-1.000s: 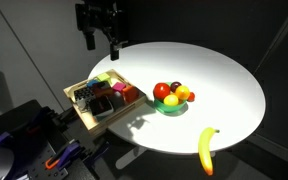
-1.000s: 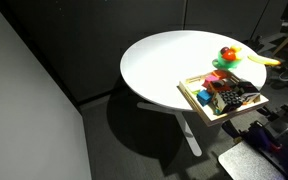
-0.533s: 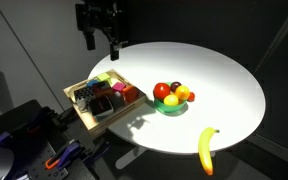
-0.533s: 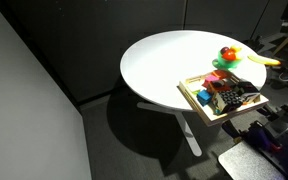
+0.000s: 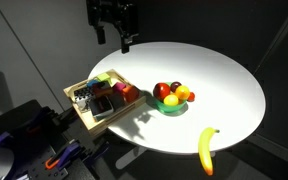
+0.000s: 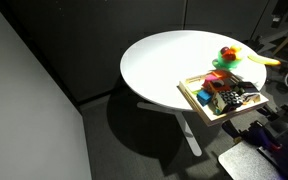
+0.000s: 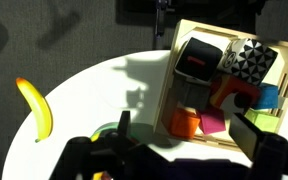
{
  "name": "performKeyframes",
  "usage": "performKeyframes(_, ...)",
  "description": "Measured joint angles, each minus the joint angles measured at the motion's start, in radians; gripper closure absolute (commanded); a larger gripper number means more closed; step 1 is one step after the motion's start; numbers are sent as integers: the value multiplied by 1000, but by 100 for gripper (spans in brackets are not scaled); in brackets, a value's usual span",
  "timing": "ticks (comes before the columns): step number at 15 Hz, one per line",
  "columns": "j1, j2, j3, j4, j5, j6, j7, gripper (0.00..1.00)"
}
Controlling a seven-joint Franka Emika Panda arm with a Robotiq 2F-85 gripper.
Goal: Pick up the red fruit on the table and put it in the bowl
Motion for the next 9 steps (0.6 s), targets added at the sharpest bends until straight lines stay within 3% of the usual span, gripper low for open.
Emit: performKeyframes(9,0,199,14,199,99,55,48,0)
